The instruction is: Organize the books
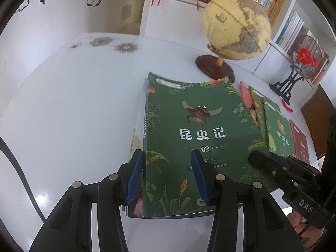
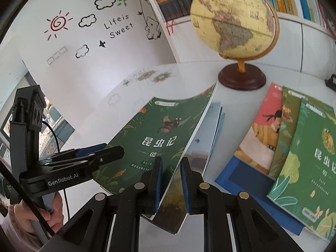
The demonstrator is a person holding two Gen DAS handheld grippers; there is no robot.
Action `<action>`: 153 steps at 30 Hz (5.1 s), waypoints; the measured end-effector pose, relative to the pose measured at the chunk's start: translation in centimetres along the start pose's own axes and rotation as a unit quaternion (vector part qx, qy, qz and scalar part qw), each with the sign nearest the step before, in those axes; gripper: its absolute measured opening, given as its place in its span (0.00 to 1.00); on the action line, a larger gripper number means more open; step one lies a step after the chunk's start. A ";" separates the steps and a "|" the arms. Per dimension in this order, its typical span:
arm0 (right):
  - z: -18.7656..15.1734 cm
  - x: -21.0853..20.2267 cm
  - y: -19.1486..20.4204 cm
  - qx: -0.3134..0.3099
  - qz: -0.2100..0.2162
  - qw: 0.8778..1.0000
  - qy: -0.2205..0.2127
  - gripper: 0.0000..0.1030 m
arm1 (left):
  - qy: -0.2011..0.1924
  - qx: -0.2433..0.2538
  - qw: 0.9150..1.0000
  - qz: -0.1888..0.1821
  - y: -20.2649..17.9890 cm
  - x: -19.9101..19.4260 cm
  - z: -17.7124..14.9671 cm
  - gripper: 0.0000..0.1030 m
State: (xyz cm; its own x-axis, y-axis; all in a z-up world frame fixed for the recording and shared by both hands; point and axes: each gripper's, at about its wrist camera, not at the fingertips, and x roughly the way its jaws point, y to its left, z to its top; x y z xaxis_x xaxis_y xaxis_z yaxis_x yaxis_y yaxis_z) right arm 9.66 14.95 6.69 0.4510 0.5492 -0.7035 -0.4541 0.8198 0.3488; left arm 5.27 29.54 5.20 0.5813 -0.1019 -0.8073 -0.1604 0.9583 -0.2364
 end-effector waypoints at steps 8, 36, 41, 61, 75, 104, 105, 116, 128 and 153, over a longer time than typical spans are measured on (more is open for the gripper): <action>-1.2 1.6 -0.9 0.012 -0.003 0.999 0.033 0.17 | 0.022 0.009 0.999 0.022 0.4 1.3 -0.4 0.42; -3.0 -7.6 -11.4 0.182 -0.028 0.982 -0.038 0.63 | 0.028 0.087 0.996 -0.010 -11.2 1.6 3.1 0.68; -4.7 -11.7 -16.5 0.233 -0.060 0.968 -0.072 0.64 | 0.040 0.127 0.990 -0.041 -17.7 3.6 2.6 0.68; -10.8 -23.2 -32.0 0.308 -0.168 0.930 -0.114 0.64 | 0.119 0.212 0.958 -0.151 -38.9 9.7 -3.0 0.68; -12.8 -23.9 -37.3 0.343 -0.109 0.927 -0.109 0.69 | 0.121 0.139 0.962 -0.202 -41.6 11.8 -4.2 0.99; -13.3 -25.1 -36.1 0.278 -0.052 0.954 -0.096 0.14 | 0.110 0.131 0.972 -0.159 -38.1 8.6 -7.0 0.56; -13.6 -25.0 -36.1 0.275 -0.071 0.955 -0.087 0.14 | 0.115 0.125 0.972 -0.165 -37.8 8.4 -7.3 0.56; -15.0 -24.5 -35.0 0.223 -0.129 0.966 -0.029 0.13 | 0.154 0.071 0.972 -0.163 -36.5 7.1 -9.7 0.56; -15.7 -26.6 -33.9 0.230 0.003 0.970 -0.077 0.23 | 0.169 0.096 0.971 -0.138 -35.4 6.9 -9.8 0.51; -16.8 -27.1 -32.7 0.282 0.088 0.947 -0.123 0.43 | 0.181 0.103 0.968 -0.140 -34.9 6.8 -10.4 0.53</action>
State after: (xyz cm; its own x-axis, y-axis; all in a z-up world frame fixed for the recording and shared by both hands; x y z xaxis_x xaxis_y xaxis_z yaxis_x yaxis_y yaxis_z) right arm -0.61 -29.51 3.95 0.6038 0.6500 -0.4614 -0.0879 0.6296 0.7719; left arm 6.50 -7.33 2.38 0.2552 -0.4168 -0.8724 0.1467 0.9086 -0.3911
